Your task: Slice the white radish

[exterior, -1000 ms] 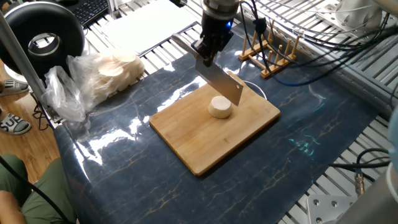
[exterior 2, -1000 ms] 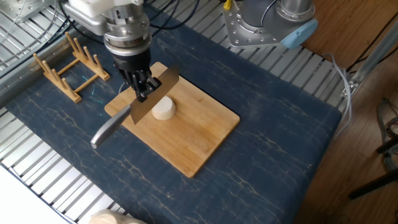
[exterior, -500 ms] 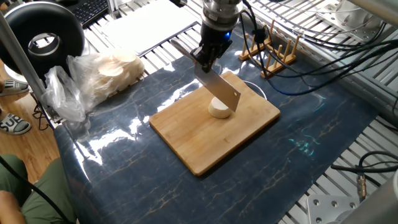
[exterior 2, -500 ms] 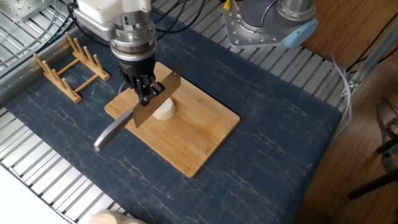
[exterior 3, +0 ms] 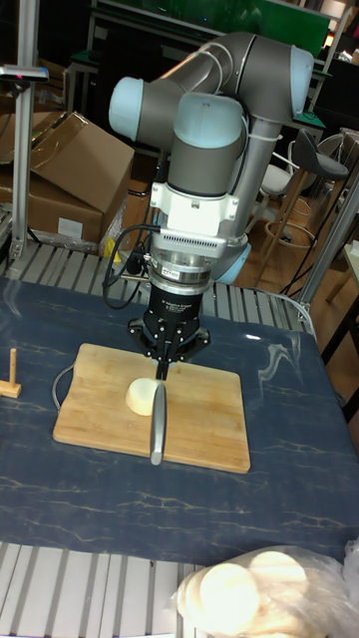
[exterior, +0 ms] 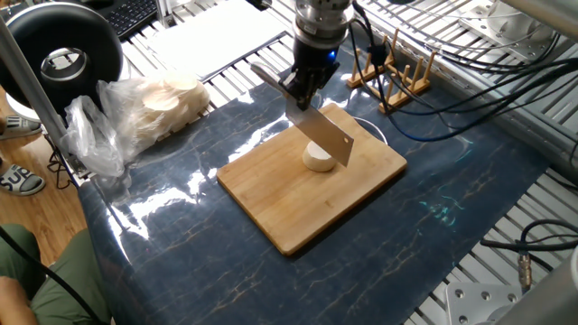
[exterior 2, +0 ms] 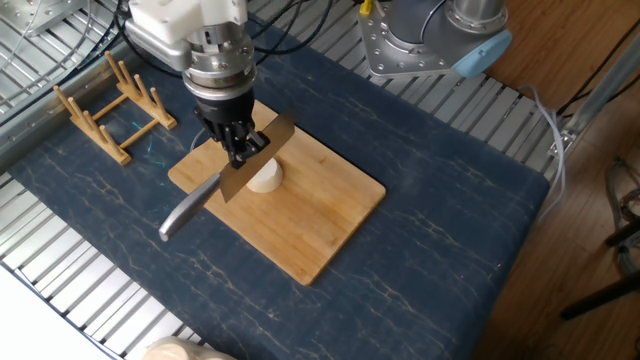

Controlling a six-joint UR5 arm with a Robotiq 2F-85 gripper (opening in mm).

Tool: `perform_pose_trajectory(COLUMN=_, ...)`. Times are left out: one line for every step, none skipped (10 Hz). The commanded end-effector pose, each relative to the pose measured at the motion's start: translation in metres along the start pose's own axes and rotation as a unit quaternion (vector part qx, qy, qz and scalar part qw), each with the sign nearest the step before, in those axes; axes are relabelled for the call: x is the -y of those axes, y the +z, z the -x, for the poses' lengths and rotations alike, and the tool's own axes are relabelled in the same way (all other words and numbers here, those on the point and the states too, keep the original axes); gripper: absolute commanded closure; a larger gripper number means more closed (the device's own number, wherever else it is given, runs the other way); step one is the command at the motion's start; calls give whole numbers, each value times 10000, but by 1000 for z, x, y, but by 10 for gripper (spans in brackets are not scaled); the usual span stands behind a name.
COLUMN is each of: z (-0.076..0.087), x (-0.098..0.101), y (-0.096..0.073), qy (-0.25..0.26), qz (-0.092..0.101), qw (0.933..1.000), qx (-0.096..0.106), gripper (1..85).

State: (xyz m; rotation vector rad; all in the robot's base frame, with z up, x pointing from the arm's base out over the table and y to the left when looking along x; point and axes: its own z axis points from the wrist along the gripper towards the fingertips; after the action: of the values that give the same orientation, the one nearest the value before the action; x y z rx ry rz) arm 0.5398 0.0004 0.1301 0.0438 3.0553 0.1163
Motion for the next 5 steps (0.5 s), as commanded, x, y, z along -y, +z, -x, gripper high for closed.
perform_pose_trajectory(z=-9, x=-2, y=5, qy=77, qz=60, qw=10000, qx=19, gripper=847)
perform_pose_trajectory(z=-12, x=-6, y=7, qy=144, qz=130, qw=9998, qx=39, gripper=847)
perform_pose_trajectory(z=-13, x=-4, y=10, qy=140, qz=85, qw=9998, qx=79, gripper=847)
perform_pose_trajectory(z=-14, x=-4, y=10, qy=149, qz=101, qw=9998, qx=86, gripper=847)
perform_pose_trajectory(z=-15, x=-6, y=10, qy=174, qz=117, qw=9997, qx=93, gripper=847)
